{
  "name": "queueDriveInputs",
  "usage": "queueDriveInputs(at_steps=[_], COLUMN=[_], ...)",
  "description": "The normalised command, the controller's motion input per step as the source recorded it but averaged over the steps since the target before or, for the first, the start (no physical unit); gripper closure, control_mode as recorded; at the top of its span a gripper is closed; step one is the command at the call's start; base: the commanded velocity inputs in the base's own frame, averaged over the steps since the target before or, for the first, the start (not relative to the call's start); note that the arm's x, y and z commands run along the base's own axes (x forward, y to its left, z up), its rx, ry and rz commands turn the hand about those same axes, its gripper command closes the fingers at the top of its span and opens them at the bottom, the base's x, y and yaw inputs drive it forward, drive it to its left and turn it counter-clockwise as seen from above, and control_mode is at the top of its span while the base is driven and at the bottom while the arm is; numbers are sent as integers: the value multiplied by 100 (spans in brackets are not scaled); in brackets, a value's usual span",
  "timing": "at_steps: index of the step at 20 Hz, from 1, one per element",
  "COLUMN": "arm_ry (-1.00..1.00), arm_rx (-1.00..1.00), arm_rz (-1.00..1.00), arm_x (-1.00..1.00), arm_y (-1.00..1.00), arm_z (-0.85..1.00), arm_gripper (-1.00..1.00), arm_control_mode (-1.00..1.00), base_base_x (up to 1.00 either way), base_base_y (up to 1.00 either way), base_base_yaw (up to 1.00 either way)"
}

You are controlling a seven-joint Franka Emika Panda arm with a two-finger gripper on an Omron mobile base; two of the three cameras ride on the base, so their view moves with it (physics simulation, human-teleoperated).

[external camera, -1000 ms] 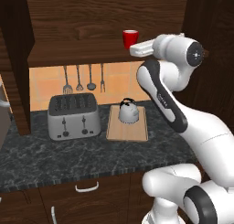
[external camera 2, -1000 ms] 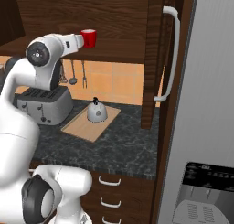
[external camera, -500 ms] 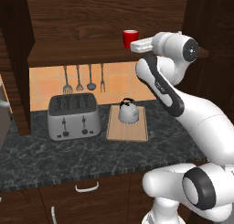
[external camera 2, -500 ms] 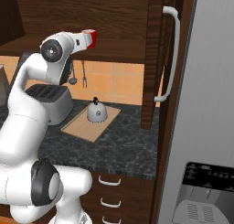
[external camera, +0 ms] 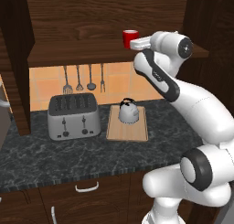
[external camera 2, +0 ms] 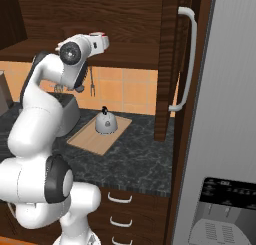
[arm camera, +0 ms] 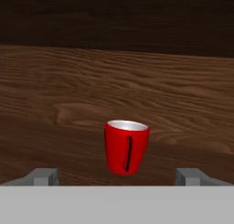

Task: Pick the kettle from the counter and place it on the tray. Then pick the mug from the cabinet and place it on the tray. Then close the cabinet doors.

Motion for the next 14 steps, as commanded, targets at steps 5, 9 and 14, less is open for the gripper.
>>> queueDriveInputs(at_steps=[5, 9, 14], arm_ry=[0, 0, 0], arm_rx=[0, 1, 0], arm_rz=[0, 0, 0], arm_x=[41, 33, 35], arm_y=[0, 0, 0], arm_z=[-10, -3, -1], arm_gripper=[-100, -100, -100], arm_control_mode=[-100, -100, -100], base_base_x=[0, 0, 0], base_base_y=[0, 0, 0], base_base_yaw=[0, 0, 0])
